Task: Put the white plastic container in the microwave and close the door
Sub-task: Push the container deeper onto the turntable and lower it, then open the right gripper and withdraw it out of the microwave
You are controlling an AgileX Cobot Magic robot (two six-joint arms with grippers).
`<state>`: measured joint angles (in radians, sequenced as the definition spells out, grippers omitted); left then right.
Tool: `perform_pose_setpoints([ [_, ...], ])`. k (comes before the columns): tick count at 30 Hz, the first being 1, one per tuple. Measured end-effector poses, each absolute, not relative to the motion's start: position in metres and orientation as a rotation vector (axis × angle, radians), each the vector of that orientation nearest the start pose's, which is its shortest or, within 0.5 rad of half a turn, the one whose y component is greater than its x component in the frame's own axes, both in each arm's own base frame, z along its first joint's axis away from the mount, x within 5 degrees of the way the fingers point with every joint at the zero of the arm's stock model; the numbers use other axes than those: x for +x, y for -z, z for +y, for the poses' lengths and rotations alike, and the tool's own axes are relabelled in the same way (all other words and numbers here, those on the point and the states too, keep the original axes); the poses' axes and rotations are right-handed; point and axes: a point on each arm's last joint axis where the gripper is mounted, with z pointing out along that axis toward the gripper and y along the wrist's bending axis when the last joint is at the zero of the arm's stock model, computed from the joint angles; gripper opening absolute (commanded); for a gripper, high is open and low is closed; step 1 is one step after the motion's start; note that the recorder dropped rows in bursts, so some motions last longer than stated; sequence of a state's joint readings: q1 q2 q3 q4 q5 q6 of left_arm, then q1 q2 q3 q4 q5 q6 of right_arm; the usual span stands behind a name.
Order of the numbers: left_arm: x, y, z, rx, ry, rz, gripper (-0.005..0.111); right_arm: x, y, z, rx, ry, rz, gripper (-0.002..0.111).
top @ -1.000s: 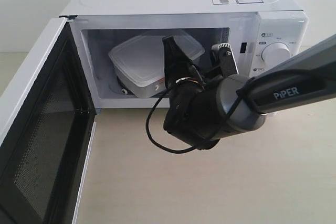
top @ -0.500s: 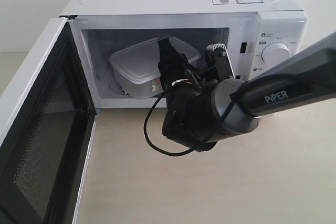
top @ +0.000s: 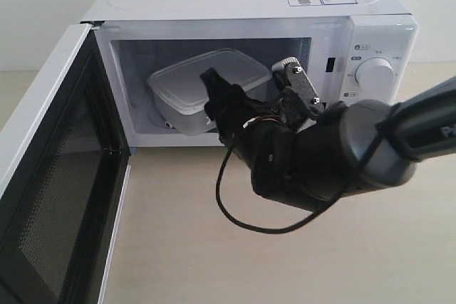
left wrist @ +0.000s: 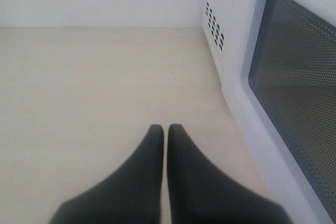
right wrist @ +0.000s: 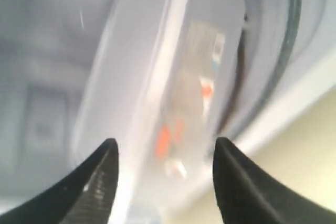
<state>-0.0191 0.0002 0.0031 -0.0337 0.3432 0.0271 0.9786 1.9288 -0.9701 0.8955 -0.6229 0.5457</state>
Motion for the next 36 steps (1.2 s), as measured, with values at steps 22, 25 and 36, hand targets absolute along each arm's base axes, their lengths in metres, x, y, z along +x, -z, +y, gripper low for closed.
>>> perform_pose_setpoints([
  [22, 0.054, -0.181, -0.002, 0.021, 0.027, 1.830, 0.004, 0.240, -0.118, 0.305, -0.540, -0.472, 1.854, 0.000],
  [25, 0.054, -0.181, -0.002, 0.021, 0.027, 1.830, 0.004, 0.244, -0.120, 0.308, -0.529, -0.472, 1.831, 0.000],
  [36, 0.054, -0.181, -0.002, 0.021, 0.027, 1.830, 0.004, 0.290, -0.118, 0.344, -0.456, -0.491, 1.801, 0.000],
])
